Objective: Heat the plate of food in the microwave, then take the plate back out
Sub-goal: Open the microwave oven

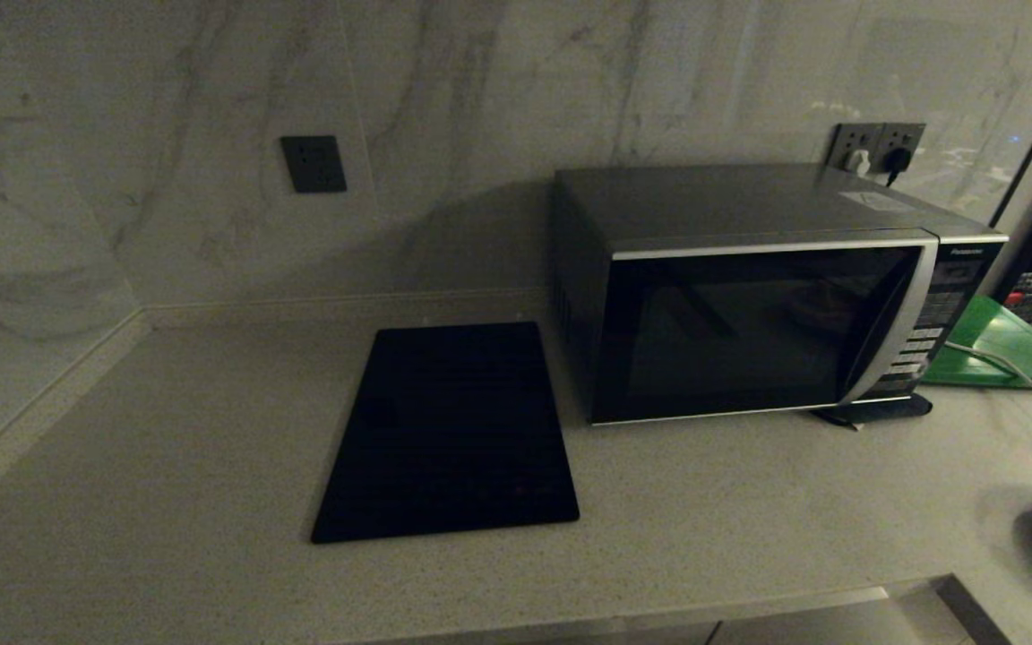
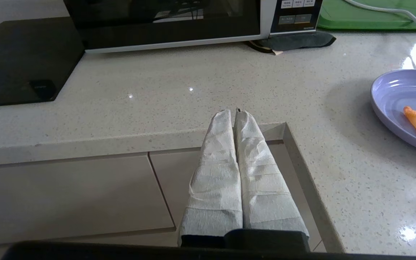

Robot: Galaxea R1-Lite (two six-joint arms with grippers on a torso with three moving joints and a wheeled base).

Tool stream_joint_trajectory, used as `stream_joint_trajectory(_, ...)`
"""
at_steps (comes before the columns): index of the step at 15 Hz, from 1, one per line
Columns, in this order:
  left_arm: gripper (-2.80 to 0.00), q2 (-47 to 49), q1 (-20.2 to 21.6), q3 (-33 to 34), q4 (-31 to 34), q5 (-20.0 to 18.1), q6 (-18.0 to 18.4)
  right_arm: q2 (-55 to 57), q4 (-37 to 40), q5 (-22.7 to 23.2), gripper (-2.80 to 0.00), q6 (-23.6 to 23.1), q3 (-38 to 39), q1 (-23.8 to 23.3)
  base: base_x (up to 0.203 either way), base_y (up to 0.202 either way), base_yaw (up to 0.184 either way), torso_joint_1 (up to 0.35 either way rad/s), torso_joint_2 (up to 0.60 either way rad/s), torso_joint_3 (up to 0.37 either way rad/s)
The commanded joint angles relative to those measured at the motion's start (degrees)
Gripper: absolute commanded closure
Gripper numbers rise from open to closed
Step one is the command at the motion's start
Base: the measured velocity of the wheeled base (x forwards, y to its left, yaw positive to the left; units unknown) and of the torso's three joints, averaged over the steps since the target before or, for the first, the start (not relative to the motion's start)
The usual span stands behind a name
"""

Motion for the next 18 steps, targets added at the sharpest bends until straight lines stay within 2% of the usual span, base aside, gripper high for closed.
stream_joint_trajectory(1,0.00,0.1,0.0,0.0,0.0,0.0,0.0,0.0,0.0,0.2,0.00,0.0,0.1,0.0,0.000,0.000,0.000,0.000,0.00,0.000)
stream_joint_trajectory(18,0.00,0.1,0.0,0.0,0.0,0.0,0.0,0.0,0.0,-0.2,0.00,0.0,0.1,0.0,0.000,0.000,0.000,0.000,0.00,0.000)
